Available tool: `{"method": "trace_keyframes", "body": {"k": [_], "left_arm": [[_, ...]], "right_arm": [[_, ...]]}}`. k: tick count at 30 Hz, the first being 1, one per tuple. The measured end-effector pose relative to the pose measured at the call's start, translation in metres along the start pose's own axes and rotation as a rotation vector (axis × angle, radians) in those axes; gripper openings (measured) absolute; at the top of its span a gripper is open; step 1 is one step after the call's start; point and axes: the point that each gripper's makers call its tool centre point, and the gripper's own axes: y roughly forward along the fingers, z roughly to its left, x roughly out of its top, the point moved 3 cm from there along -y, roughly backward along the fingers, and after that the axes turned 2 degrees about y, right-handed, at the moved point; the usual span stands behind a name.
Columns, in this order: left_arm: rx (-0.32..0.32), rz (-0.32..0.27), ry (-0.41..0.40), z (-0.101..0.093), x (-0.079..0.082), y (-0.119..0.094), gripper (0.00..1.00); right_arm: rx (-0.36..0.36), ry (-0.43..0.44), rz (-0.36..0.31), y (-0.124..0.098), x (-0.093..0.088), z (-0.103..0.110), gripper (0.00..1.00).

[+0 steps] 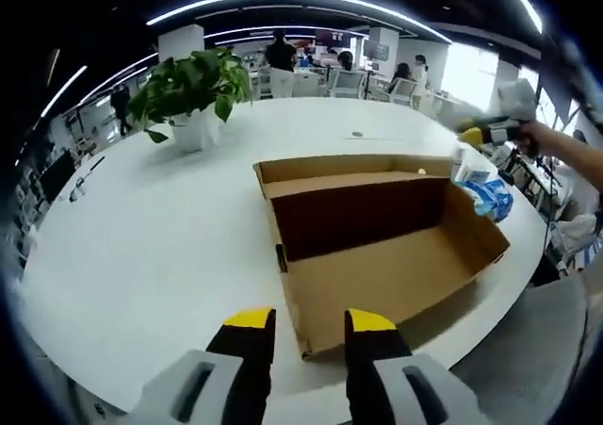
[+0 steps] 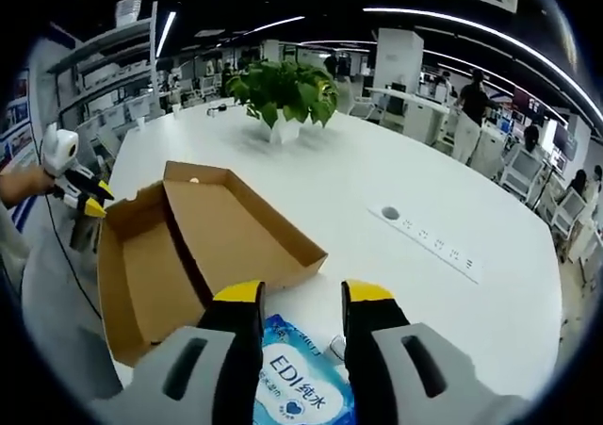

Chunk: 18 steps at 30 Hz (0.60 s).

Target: Operate the shoe box by opening the lid, removing the specified soft item, and placing it in the target area until the item is outside and the box remains undamaged.

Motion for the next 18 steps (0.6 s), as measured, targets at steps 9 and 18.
{"method": "trace_keyframes", "body": {"k": [9, 18], "left_arm": [[0.006, 0.014, -0.078, 0.003, -0.009, 0.007, 0.23], [0.012, 0.009, -0.149, 0.005, -0.013, 0.010, 0.08]], "right_arm": [[0.015, 0.082, 0.044, 0.016, 0.002, 0.001, 0.28], [0.012, 0.119, 0.110, 0.034, -0.005, 0.002, 0.26]]}}
